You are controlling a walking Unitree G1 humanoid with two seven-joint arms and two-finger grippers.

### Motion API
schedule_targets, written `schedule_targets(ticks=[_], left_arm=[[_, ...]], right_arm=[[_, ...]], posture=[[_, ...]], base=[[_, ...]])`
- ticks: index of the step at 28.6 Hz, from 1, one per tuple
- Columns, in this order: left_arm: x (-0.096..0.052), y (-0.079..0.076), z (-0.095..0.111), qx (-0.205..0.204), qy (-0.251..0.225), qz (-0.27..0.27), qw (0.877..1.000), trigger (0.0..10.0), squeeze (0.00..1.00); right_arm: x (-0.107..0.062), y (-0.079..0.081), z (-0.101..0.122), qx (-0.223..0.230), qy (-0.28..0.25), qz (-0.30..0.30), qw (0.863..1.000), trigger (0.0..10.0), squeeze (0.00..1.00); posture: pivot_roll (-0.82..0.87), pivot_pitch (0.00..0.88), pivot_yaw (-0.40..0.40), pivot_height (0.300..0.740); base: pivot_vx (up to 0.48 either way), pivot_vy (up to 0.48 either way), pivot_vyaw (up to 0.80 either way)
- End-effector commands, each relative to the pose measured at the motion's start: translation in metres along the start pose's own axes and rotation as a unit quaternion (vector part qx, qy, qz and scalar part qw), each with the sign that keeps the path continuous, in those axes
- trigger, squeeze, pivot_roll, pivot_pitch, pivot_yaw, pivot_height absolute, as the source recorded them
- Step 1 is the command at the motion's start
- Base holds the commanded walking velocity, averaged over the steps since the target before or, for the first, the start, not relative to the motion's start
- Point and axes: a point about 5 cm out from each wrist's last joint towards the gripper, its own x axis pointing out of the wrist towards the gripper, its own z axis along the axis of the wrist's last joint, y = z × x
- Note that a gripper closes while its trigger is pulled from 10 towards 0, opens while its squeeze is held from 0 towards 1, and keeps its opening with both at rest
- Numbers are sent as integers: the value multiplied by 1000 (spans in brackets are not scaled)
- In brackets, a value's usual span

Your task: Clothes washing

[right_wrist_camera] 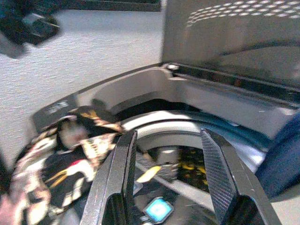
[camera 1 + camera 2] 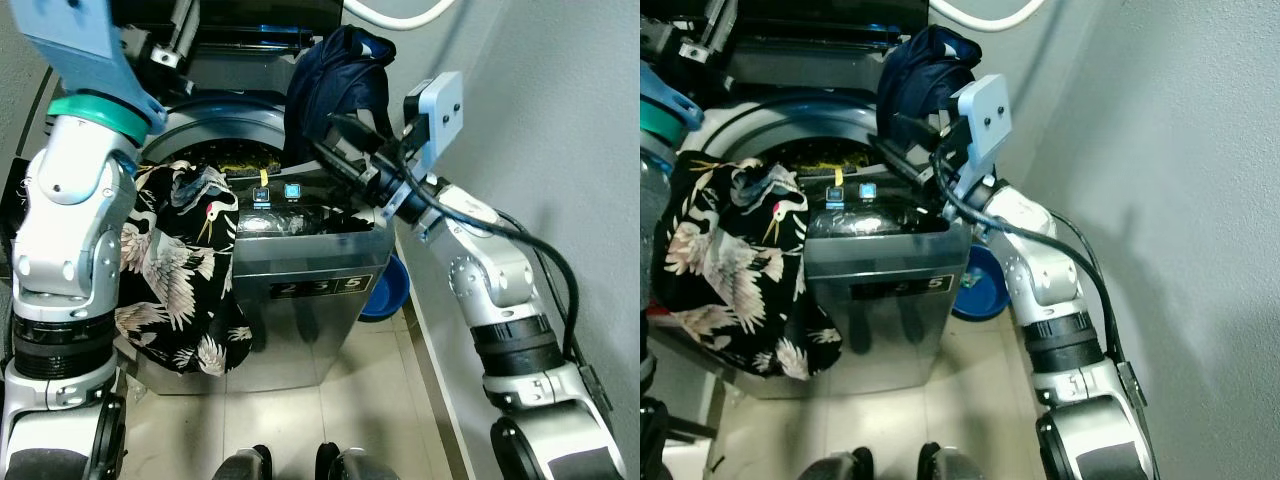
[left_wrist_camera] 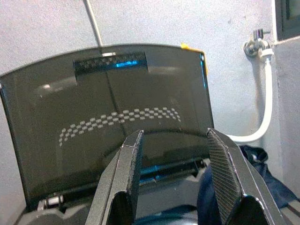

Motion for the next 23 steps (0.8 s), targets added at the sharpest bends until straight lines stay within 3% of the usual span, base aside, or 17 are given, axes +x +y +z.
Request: schedule_targets(ticks=[1,7,10,13,14,19,23], left_arm=[[-2,0,-4,-2,6,9,1000,10000,0],[2,4,0,-24,-2,30,999,10000,0],[10,-9,8,-46,-17,-1,999,10000,0],[11,-15,10,-53,-18,-13,998,10000,0],[12,-26,11,-61,-16,-39,997,10000,0],[9,-46,10,-76,-7,-93,993,10000,0],[2,-60,7,-94,8,-119,988,10000,0]], right_arm=[[-3,12,-3,10,8,41,999,10000,0],[-2,31,-23,3,41,64,997,10000,0],[14,46,-50,-7,75,55,996,10000,0],[20,49,-56,-13,84,48,995,10000,0],[28,51,-61,-22,90,29,995,10000,0],[40,54,-63,-31,89,-5,996,10000,0],[49,55,-51,-14,39,-62,997,10000,0]], posture=[[13,134,-5,740],[9,130,-6,740],[9,128,-3,740],[13,127,-4,740],[16,128,-5,740],[16,132,-4,740],[16,137,-5,740]], base=[[0,0,0],[0,0,0],[0,0,0],[0,0,0],[0,0,0],[0,0,0],[0,0,0]])
